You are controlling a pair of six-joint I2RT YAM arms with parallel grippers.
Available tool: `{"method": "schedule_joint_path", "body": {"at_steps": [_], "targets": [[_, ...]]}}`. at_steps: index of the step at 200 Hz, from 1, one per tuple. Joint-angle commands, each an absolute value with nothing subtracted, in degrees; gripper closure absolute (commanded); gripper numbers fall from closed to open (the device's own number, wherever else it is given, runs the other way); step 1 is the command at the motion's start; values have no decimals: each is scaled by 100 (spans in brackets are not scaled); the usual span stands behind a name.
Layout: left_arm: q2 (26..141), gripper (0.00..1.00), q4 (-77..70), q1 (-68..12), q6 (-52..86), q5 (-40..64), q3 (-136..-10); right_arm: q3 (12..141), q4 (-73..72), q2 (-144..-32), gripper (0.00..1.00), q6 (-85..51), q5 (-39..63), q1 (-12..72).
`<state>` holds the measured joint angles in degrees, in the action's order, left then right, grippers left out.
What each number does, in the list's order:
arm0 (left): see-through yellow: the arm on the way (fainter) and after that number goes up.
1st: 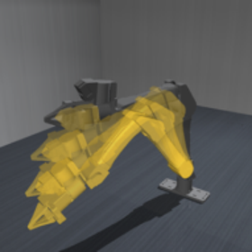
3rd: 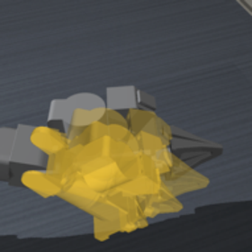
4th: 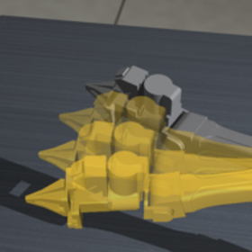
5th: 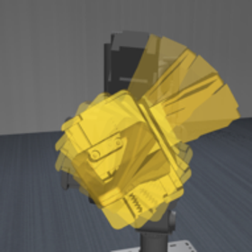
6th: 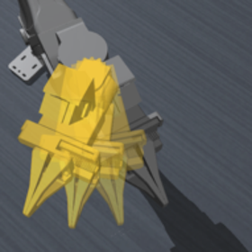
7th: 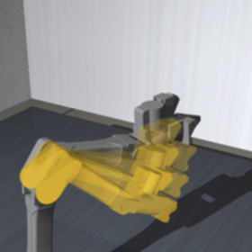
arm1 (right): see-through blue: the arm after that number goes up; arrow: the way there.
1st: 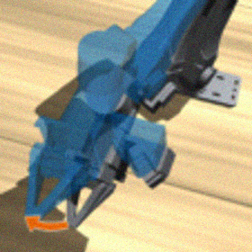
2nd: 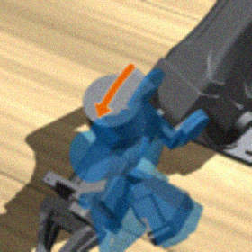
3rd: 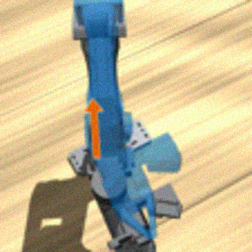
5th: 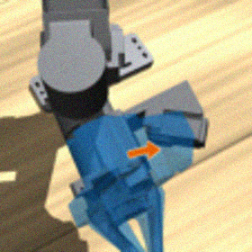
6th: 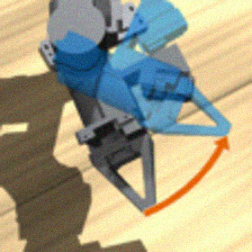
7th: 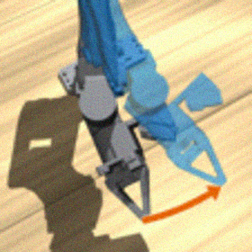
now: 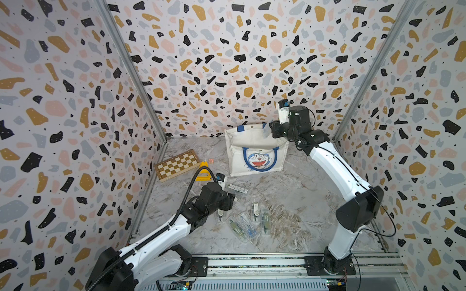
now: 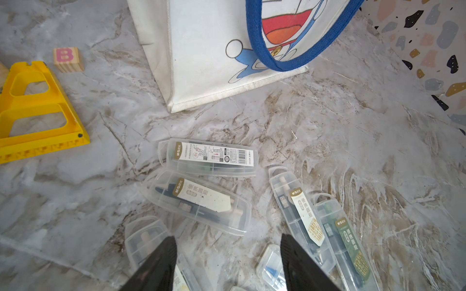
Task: Put the compass set into the canvas bag
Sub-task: Place the compass set in the canvas bag.
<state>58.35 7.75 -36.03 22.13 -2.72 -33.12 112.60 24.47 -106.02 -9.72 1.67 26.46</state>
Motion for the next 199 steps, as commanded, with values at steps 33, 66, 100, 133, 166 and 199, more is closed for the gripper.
{"method": "schedule_joint_path", "body": {"at_steps": [33, 66, 100, 133, 166, 199], "targets": [[5907, 34, 867, -3568, 2524, -365, -3302, 12391, 3524, -11750, 100, -736, -303, 2606], [5919, 35, 963, -3568, 2454, -443, -3348, 12701, 3796, -12324, 100, -725, -326, 2624], [6002, 35, 961, -3560, 2443, -521, -3375, 12807, 3950, -12687, 100, -717, -361, 2620], [6045, 34, 955, -3560, 2417, -701, -3373, 12796, 4092, -12934, 100, -727, -213, 2614], [6087, 34, 961, -3560, 2388, -728, -3410, 12790, 4183, -13093, 99, -735, -139, 2610], [6152, 34, 963, -3560, 2388, -722, -3427, 12774, 4191, -13096, 75, -732, -79, 2610]]}}
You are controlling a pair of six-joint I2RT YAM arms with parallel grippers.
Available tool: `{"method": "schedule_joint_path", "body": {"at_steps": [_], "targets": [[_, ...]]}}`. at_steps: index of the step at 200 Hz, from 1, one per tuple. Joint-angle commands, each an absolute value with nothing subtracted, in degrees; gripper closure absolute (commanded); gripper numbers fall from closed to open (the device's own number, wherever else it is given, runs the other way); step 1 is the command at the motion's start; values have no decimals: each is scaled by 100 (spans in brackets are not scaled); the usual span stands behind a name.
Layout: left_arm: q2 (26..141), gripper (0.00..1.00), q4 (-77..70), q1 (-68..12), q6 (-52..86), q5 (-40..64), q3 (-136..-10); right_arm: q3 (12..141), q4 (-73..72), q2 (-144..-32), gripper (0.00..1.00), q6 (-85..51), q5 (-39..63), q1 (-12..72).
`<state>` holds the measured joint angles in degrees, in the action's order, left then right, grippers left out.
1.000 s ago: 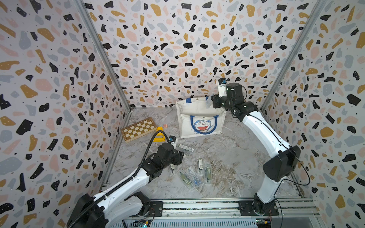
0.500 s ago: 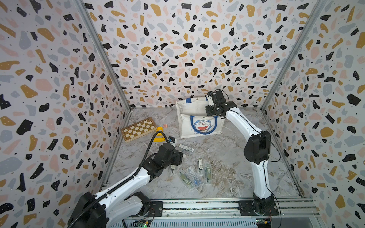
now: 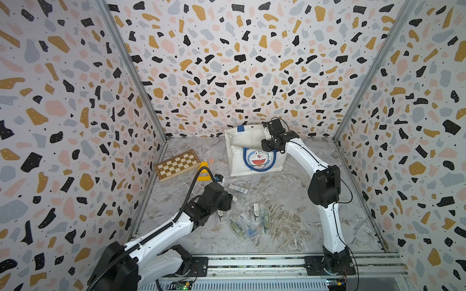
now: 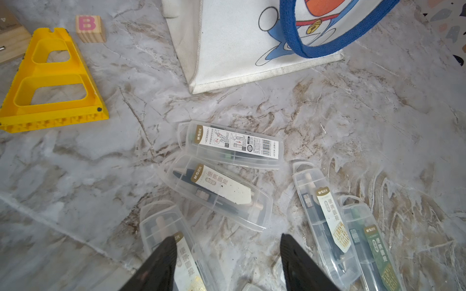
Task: Put the compass set into the canvas bag
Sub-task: Place the compass set in the canvas bag, then pick up the compass set at the center of the board.
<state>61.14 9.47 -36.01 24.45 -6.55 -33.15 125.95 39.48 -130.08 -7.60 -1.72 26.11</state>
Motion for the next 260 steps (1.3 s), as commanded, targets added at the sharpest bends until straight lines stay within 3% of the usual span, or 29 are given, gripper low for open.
{"method": "schedule_joint_path", "body": {"at_steps": [1, 111, 178, 260], "targets": [[6152, 34, 960, -3560, 2385, -726, -3427, 12772, 4192, -13096, 75, -731, -79, 2606], [6204, 34, 1797, -3495, 2614, -1147, -3645, 13431, 4297, -12896, 61, -729, 100, 2610], [6213, 31, 2378, -3298, 3060, -1132, -3795, 13579, 4177, -11948, 51, -755, 235, 2610], [6410, 26, 2622, -3234, 3226, -815, -3720, 10473, 2710, -9241, 47, -905, 471, 2664]]}}
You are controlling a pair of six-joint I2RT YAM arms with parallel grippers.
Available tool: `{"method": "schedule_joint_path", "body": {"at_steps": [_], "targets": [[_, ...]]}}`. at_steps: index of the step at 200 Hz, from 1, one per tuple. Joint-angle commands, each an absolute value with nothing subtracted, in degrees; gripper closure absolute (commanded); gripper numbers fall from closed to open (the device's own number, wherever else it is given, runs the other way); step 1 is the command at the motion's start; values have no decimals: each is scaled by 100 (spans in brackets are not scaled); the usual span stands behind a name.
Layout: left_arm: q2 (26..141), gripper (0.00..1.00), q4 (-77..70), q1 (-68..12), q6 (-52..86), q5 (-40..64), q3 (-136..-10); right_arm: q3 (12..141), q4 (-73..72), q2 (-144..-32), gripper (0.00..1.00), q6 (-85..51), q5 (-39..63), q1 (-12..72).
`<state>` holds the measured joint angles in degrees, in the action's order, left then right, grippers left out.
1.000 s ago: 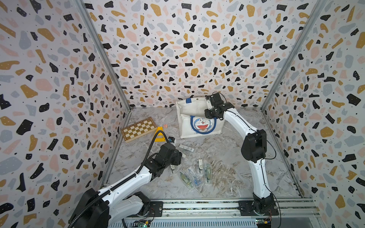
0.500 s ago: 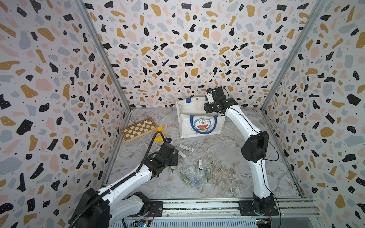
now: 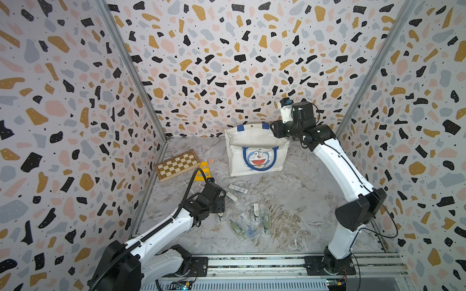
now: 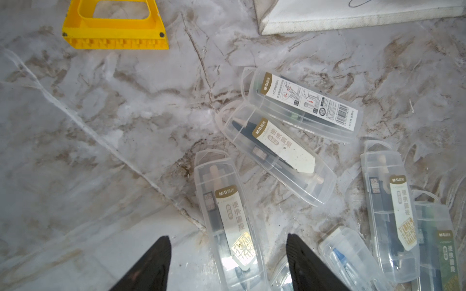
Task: Put the compass set into the canvas bag
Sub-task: Pick up the compass set at the center of the board.
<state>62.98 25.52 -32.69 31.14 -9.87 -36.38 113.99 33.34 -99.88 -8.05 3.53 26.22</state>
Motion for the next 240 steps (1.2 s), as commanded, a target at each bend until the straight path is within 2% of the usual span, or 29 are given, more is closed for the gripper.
{"method": "schedule_joint_path", "body": {"at_steps": [1, 39, 82, 115, 155, 240], "targets": [[6422, 26, 2620, -3234, 3221, -803, -3719, 10391, 2678, -9200, 47, -909, 477, 2664], [6801, 23, 2450, -3234, 3266, -505, -3689, 8034, 1524, -7857, 45, -1176, 1017, 2696], [7374, 24, 2316, -3234, 3413, -503, -3726, 6790, 1157, -7309, 45, -1490, 1406, 2953], [7657, 25, 2074, -3239, 3587, -584, -3639, 6574, 1229, -7320, 45, -1450, 1401, 3179], [7949, 33, 2216, -3240, 3733, -865, -3726, 6466, 1182, -7422, 44, -1415, 1426, 3261], [8095, 37, 2162, -3245, 3855, -950, -3646, 6381, 1107, -7539, 43, -1399, 1321, 3362]]}}
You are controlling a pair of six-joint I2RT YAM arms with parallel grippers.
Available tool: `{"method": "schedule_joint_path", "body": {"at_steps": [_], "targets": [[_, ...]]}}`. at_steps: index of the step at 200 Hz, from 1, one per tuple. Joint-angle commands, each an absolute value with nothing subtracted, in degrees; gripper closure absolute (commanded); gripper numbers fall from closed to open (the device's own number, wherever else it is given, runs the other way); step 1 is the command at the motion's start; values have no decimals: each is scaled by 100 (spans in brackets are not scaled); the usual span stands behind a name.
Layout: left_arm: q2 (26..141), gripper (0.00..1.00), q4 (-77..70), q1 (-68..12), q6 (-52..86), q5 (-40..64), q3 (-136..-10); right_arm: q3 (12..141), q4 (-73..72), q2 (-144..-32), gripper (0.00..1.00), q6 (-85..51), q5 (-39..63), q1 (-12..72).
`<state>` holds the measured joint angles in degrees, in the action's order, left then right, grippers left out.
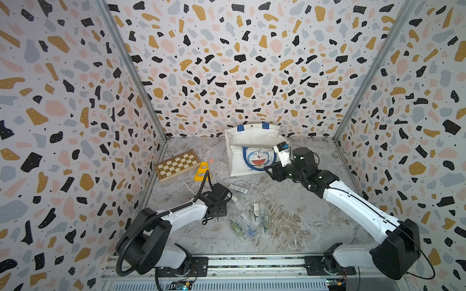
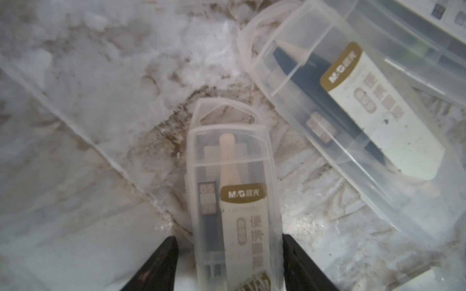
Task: Put the compass set into the canvas bag
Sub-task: Pick up the compass set at the center of the board.
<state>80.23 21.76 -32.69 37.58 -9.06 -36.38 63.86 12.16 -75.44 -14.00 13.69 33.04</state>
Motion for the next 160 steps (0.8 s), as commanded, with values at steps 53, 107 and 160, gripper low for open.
{"method": "schedule_joint_path", "body": {"at_steps": [53, 107, 160], "targets": [[7890, 57, 2007, -3245, 3840, -860, -3551, 6372, 1038, -7554, 42, -1406, 1327, 3393], [7224, 75, 1559, -3383, 3348, -593, -3379, 6381, 1019, -7555, 39, -1445, 1516, 3420], [5875, 81, 626, -4016, 2082, -170, -3098, 6189, 917, -7562, 37, -1675, 2513, 3533]]}}
